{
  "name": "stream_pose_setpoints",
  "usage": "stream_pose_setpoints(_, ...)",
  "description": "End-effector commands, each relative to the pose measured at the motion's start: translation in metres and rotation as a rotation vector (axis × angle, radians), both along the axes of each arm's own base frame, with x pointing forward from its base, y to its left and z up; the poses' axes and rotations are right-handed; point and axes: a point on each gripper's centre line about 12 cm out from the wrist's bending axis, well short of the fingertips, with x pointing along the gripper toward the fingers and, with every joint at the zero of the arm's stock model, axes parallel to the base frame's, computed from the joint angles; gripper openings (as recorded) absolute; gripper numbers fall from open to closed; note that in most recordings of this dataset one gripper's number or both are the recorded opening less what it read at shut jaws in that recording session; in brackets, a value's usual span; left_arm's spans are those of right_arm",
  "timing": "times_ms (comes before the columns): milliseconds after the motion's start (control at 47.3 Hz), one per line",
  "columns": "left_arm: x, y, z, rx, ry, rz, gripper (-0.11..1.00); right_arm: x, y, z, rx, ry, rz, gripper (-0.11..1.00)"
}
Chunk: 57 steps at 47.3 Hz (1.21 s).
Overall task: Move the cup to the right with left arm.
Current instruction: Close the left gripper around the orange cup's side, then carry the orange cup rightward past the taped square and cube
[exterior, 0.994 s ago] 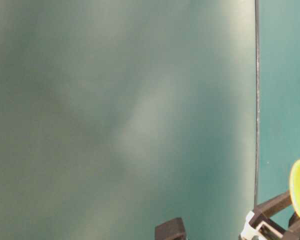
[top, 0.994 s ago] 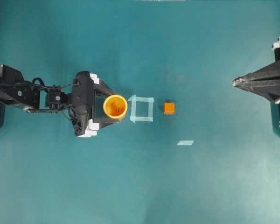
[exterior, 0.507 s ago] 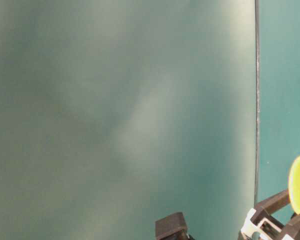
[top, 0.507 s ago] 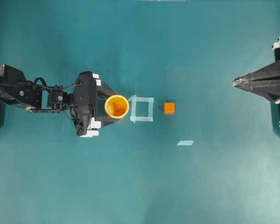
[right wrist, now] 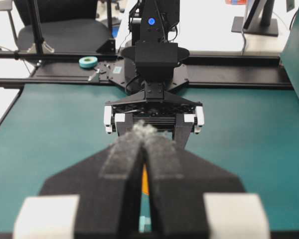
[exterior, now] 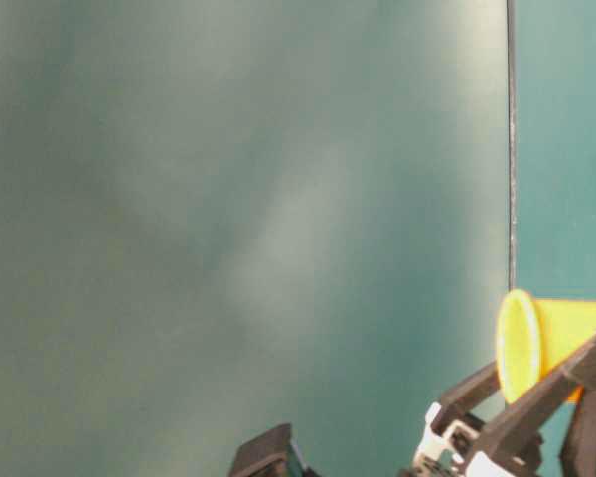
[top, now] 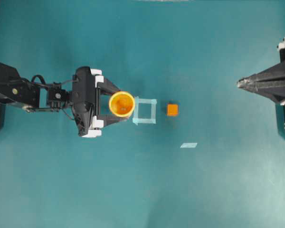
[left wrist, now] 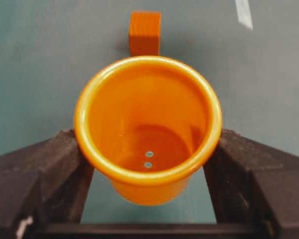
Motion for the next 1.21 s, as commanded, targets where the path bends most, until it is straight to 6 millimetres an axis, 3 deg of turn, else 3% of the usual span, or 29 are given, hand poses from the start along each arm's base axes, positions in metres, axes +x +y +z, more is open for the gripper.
stream_pose_setpoints(0,0.003,0.0,0.016,0.002,-0.034,-0.002,0.65,0.002,0.0,0.015,0.003,-0.037,-0.002,-0.01)
stream_pose_setpoints(211,0.009,0.0,0.026,0.003,-0.044,-0.001,0.65,0.002,0.0,0.015,0.004,-0.037,-0.001,-0.01)
stream_pose_setpoints(444,0.029,0.001,0.034,0.007,-0.057,-0.004,0.65,0.001,0.0,0.016,0.003,-0.04,0.0,-0.01)
stream_pose_setpoints(1184,0.129,0.004,0.058,0.012,-0.073,-0.003,0.65,-0.001,0.0,0.017,0.005,-0.018,-0.001,-0.01)
